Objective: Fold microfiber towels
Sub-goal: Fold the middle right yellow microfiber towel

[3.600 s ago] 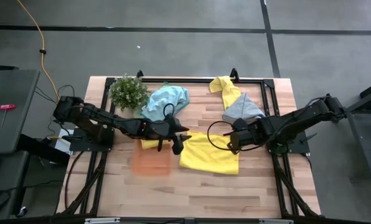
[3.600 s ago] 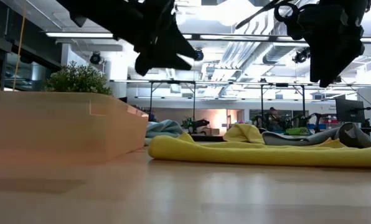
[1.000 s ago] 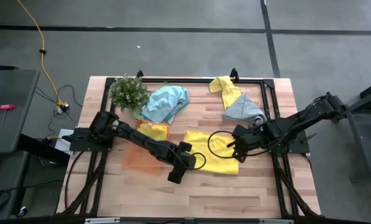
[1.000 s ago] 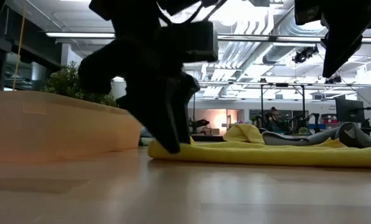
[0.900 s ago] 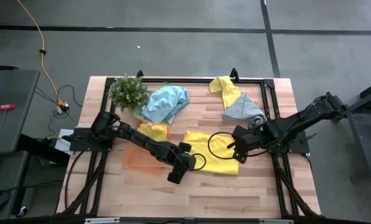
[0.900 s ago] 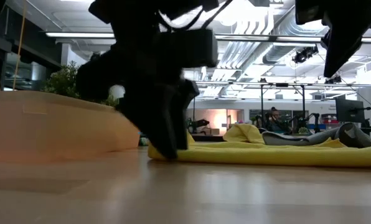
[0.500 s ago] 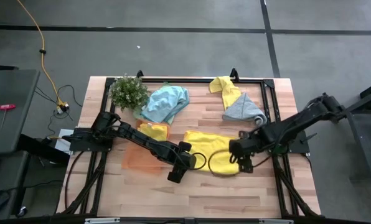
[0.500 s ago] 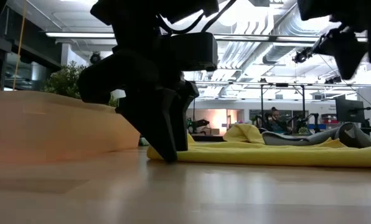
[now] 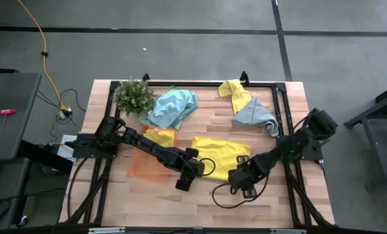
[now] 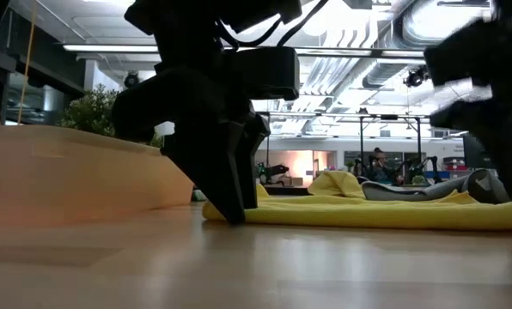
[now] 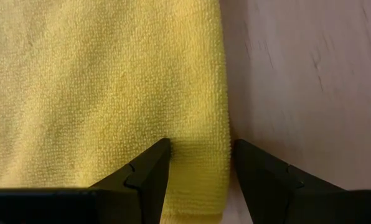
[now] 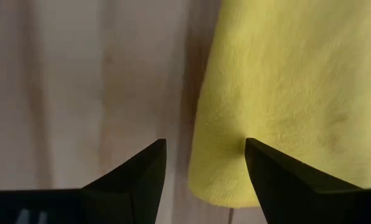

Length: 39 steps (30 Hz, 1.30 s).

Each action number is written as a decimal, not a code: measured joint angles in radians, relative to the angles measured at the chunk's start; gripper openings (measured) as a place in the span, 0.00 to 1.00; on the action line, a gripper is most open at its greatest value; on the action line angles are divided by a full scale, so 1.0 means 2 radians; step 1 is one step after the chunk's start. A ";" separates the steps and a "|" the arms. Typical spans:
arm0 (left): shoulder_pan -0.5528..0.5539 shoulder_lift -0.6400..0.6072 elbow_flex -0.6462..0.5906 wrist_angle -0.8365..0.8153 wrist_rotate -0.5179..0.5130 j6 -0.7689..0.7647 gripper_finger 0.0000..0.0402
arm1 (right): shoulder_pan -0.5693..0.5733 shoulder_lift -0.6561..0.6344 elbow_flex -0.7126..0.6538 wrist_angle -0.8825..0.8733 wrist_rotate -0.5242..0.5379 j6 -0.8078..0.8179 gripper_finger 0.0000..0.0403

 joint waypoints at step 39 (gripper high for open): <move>-0.007 -0.024 0.024 -0.112 0.082 -0.021 0.01 | 0.022 -0.051 0.000 0.027 -0.022 0.151 0.00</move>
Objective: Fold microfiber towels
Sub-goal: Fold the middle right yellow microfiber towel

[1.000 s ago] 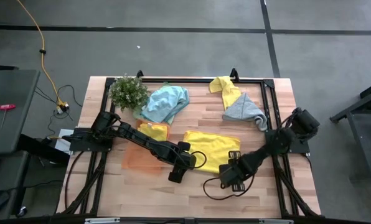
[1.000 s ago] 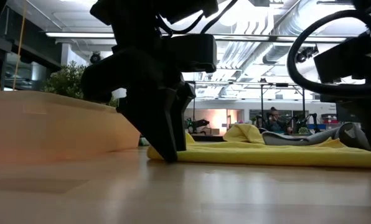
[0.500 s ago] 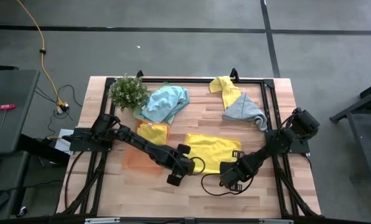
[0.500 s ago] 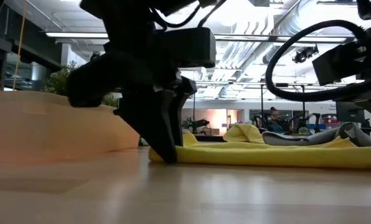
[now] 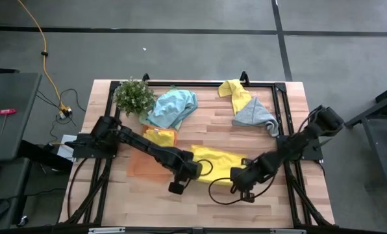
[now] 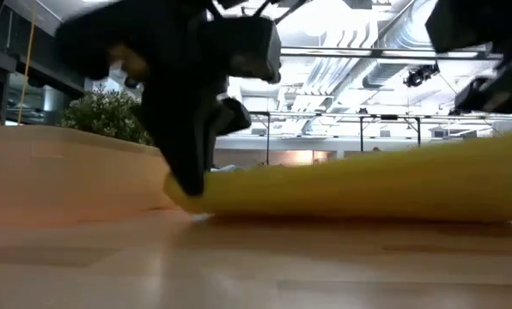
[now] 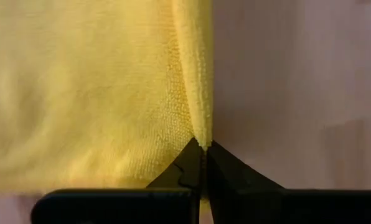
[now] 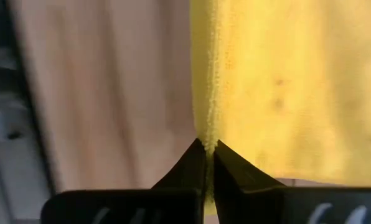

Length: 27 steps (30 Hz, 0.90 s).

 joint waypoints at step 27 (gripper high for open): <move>0.148 -0.025 -0.002 0.043 0.033 -0.056 0.00 | -0.050 -0.004 0.000 -0.092 0.019 0.165 0.00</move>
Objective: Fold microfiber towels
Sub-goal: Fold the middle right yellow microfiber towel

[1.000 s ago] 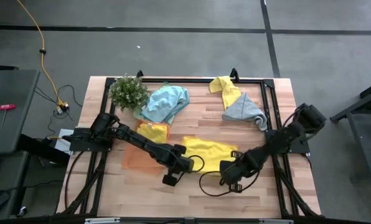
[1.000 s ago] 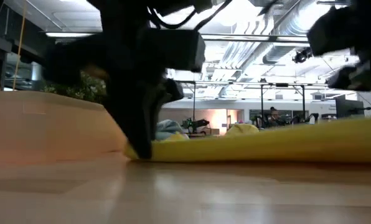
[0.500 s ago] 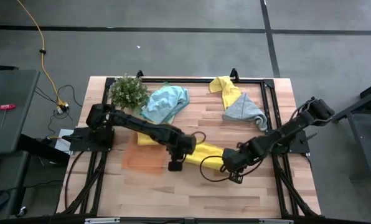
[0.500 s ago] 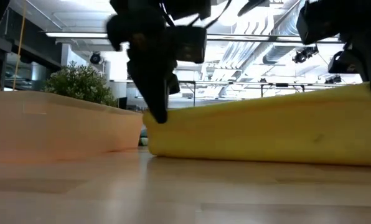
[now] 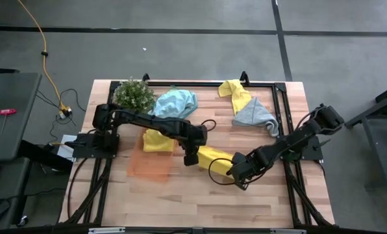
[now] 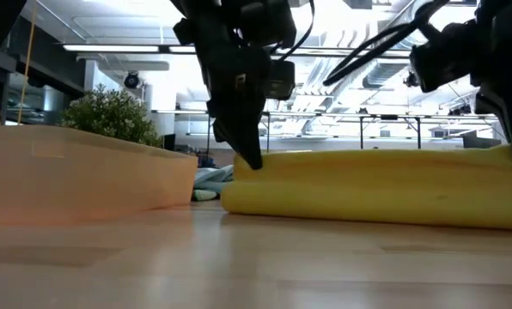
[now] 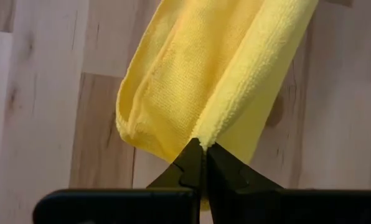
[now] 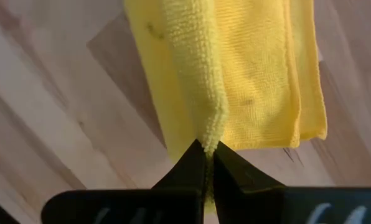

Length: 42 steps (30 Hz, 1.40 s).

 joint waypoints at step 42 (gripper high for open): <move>-0.017 -0.009 0.031 0.002 0.039 0.195 0.45 | 0.072 -0.102 0.001 0.029 0.128 -0.008 0.55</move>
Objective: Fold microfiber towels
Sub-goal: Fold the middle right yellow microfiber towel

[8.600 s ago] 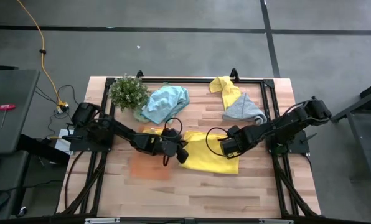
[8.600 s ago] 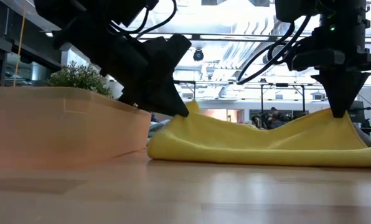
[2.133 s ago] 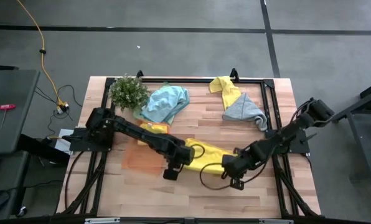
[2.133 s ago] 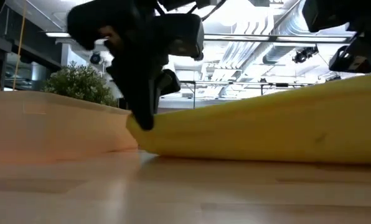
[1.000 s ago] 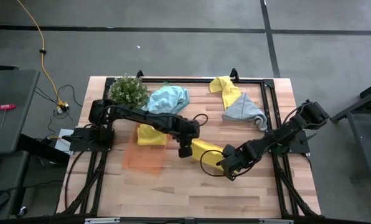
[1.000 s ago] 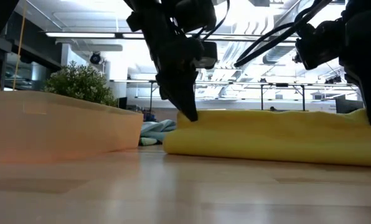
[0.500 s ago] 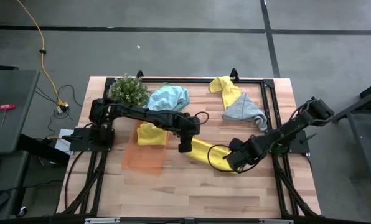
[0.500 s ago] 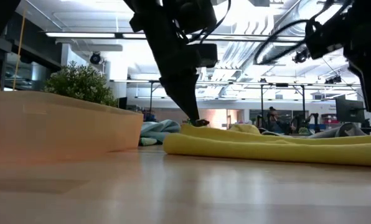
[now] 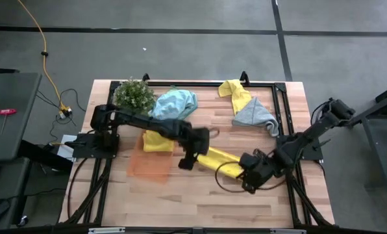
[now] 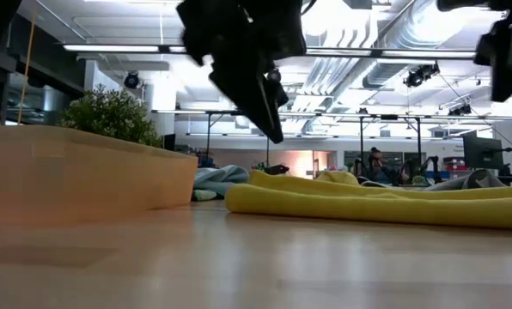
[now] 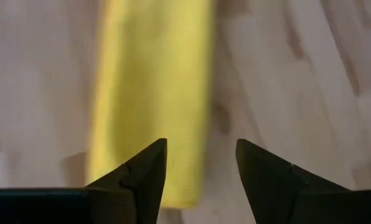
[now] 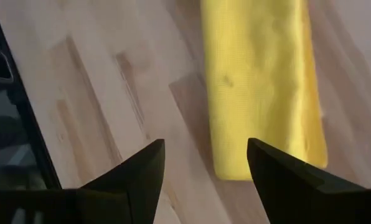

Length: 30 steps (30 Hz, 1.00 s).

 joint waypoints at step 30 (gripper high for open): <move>-0.033 0.001 -0.106 0.099 -0.091 -0.076 0.44 | -0.006 0.120 0.000 -0.089 0.016 -0.009 0.55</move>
